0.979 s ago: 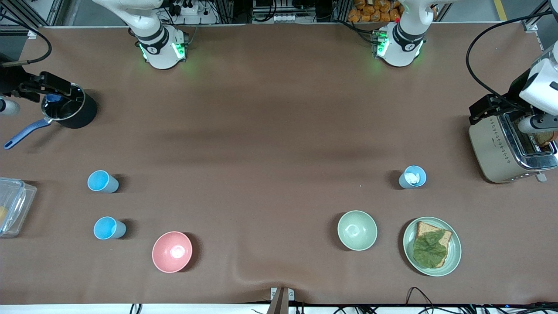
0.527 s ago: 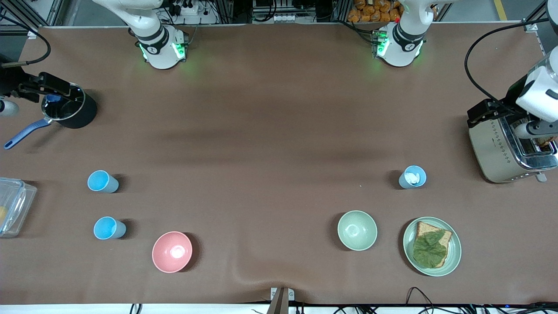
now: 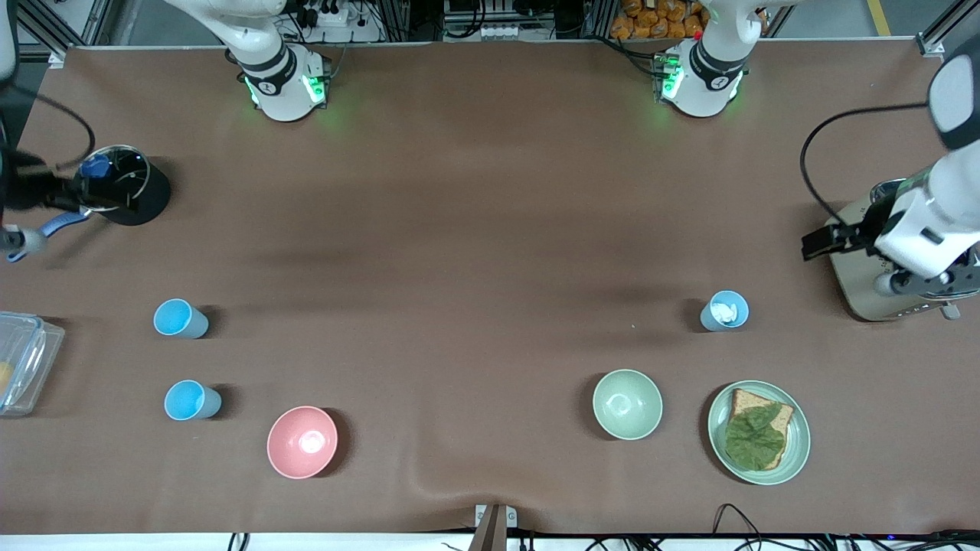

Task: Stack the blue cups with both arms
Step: 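Reach the right gripper and the left gripper toward separate blue cups, then grasp the blue cup with the right gripper while the left gripper grasps another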

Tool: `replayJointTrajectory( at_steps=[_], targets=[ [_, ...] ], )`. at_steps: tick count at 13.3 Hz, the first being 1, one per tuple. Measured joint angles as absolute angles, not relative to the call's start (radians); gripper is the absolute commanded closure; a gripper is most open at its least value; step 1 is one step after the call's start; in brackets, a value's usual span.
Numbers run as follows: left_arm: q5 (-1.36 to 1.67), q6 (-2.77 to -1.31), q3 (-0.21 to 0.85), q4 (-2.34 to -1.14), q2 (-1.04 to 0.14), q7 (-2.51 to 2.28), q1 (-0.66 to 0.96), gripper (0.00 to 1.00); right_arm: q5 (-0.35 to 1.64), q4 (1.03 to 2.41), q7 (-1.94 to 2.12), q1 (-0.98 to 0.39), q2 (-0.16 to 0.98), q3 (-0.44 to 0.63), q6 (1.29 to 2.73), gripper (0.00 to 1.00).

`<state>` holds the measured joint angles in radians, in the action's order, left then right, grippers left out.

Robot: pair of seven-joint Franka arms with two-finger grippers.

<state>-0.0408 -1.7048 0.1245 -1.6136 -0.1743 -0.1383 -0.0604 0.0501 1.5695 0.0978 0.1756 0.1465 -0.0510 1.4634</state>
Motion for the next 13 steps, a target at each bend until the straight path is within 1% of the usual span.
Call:
replayJointTrajectory(
  at_steps=[4, 7, 10, 12, 13],
  targets=[
    [-0.041, -1.839, 0.124, -1.720, -0.206, -0.138, -0.063, 0.00, 0.048, 1.574, 0.132, 0.259, 0.344, -0.045, 1.637, 0.00],
    [-0.041, -1.999, 0.124, -1.824, -0.240, -0.138, -0.064, 0.00, 0.009, 1.574, 0.135, 0.277, 0.475, -0.044, 1.785, 0.00],
    [-0.041, -2.128, 0.124, -1.894, -0.284, -0.138, -0.064, 0.00, -0.043, 1.573, 0.135, 0.279, 0.516, -0.042, 1.832, 0.00],
    [-0.041, -2.187, 0.125, -1.909, -0.324, -0.138, -0.064, 0.00, -0.047, 1.574, 0.135, 0.291, 0.530, -0.040, 1.861, 0.00],
    [-0.041, -2.216, 0.125, -1.916, -0.343, -0.138, -0.064, 0.00, -0.047, 1.583, 0.135, 0.299, 0.543, -0.040, 1.897, 0.00]
  ],
)
